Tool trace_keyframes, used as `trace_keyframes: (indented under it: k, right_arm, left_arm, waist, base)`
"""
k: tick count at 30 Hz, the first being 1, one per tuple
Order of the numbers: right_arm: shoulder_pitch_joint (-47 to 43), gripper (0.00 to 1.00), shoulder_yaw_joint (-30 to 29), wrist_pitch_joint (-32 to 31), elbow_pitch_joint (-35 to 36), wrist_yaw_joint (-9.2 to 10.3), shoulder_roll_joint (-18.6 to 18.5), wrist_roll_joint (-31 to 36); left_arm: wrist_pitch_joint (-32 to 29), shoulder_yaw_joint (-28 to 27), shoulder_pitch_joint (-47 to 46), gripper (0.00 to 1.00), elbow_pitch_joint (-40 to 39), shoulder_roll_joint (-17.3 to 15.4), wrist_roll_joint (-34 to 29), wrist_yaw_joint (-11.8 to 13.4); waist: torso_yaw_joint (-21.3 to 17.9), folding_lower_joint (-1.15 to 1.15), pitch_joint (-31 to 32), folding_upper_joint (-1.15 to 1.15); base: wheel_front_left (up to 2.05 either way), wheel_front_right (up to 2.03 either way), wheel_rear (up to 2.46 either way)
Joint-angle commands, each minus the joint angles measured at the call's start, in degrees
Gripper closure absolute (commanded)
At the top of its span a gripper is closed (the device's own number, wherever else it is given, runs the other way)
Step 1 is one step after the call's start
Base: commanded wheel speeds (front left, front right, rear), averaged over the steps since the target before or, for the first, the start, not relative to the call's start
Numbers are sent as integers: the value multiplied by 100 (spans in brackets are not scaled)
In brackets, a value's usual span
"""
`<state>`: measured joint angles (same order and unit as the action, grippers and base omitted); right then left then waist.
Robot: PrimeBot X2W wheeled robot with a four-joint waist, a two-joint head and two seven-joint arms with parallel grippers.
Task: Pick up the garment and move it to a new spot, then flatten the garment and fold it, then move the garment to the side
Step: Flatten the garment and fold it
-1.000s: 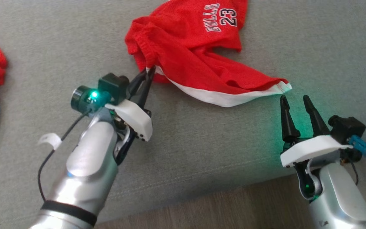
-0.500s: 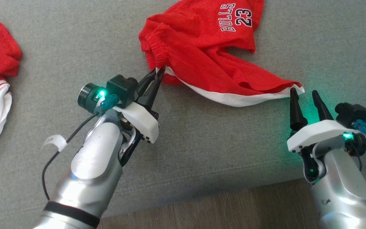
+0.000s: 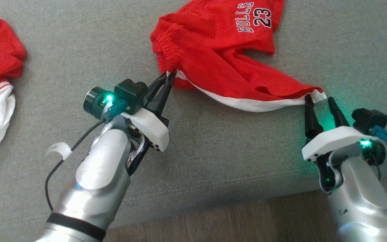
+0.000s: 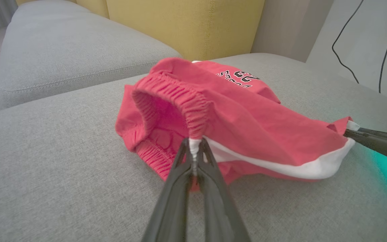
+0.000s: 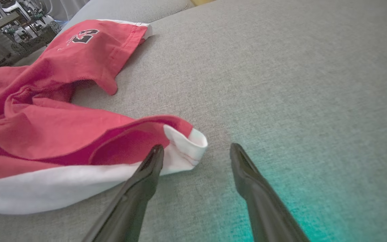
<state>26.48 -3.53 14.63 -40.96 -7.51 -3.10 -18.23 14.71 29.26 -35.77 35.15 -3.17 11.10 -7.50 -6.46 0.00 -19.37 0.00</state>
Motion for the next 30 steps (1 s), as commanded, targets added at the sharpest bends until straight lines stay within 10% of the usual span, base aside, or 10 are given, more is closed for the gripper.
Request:
trace_keyframes:
  k: [1,3,9,30]
  right_arm:
    - [130,0,170,37,116,2,23,-48]
    - [138,4,208,37,95,2,23,-73]
    - [148,100,265,37,58,2,23,-105]
    - [-29,100,1120,-489,1863,2,-136,-1106]
  left_arm:
    - [29,-144,-123,100,-202,-78,-39,1]
    - [29,-135,-125,100,-198,-78,-40,1]
    - [29,-133,-120,100,-187,-79,-10,1]
    - [21,212,432,100,-943,-581,606,1]
  waist:
    - [10,0,-1,0]
    - [20,0,-4,0]
    - [47,0,10,0]
    - [377,0,1177,0]
  base:
    - [0,0,0]
    - [0,0,0]
    - [0,0,0]
    - [0,0,0]
